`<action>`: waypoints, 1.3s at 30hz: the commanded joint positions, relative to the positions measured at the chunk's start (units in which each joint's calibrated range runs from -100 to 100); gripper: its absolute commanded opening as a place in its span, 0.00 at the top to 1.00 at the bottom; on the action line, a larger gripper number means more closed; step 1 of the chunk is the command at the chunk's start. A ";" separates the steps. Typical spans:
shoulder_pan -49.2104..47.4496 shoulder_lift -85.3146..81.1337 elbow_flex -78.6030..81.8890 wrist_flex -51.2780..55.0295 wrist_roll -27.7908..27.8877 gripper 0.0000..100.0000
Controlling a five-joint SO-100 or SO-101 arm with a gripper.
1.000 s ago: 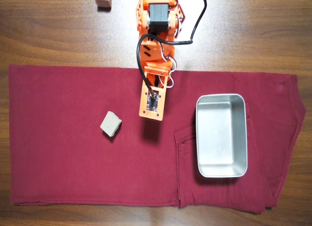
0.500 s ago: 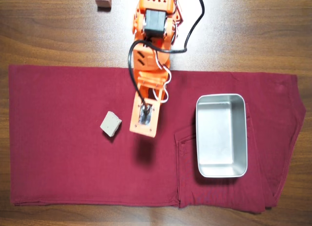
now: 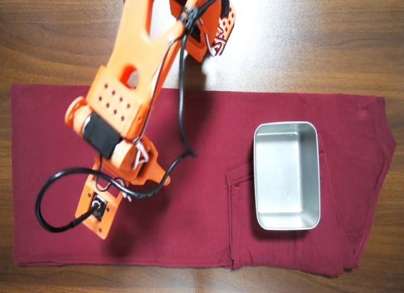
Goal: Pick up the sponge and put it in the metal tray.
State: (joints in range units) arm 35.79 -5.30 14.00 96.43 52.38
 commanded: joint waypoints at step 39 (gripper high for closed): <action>-74.18 -21.11 9.26 -8.97 -13.77 1.00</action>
State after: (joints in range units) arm -36.09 -29.34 23.48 91.46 38.80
